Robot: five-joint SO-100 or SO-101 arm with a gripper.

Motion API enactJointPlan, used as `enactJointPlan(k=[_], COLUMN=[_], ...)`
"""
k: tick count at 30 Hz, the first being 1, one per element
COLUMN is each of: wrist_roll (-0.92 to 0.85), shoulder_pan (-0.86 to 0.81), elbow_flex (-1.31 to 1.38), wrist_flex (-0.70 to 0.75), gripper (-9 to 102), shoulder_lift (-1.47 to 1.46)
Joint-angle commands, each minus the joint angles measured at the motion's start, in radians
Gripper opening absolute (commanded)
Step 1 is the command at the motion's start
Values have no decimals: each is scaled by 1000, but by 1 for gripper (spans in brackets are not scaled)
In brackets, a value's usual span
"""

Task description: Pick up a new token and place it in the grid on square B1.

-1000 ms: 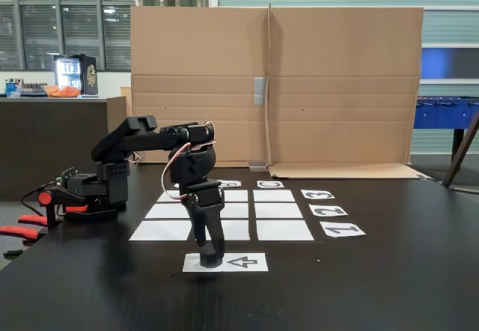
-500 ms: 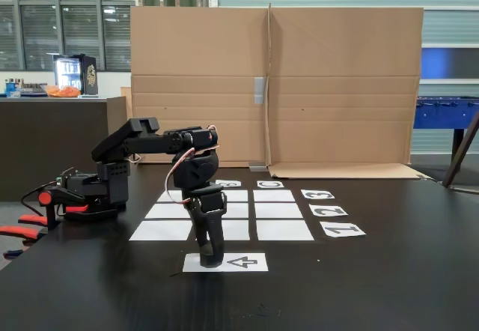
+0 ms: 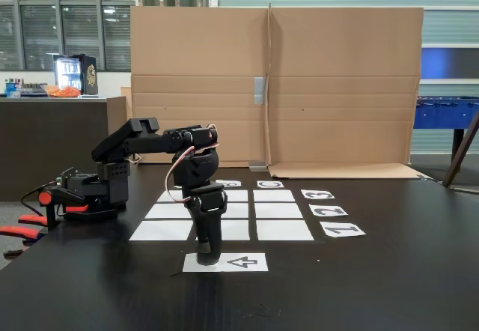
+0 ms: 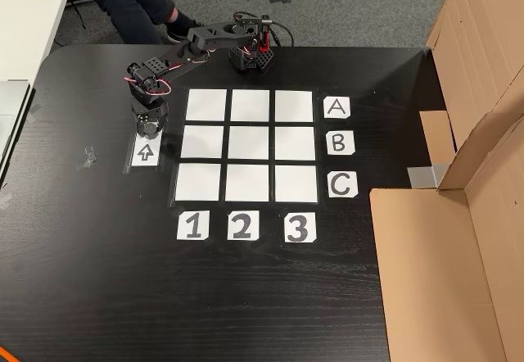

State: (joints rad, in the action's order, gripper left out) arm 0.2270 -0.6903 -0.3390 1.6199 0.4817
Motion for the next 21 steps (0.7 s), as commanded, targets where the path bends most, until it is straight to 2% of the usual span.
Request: enactJointPlan(k=[1, 21], wrist_roll=[9, 66], shoulder_pan=[-2, -46], elbow_flex=[37, 37], wrist_flex=[-9, 15], gripper=[17, 16], shoulder_lift=[17, 150])
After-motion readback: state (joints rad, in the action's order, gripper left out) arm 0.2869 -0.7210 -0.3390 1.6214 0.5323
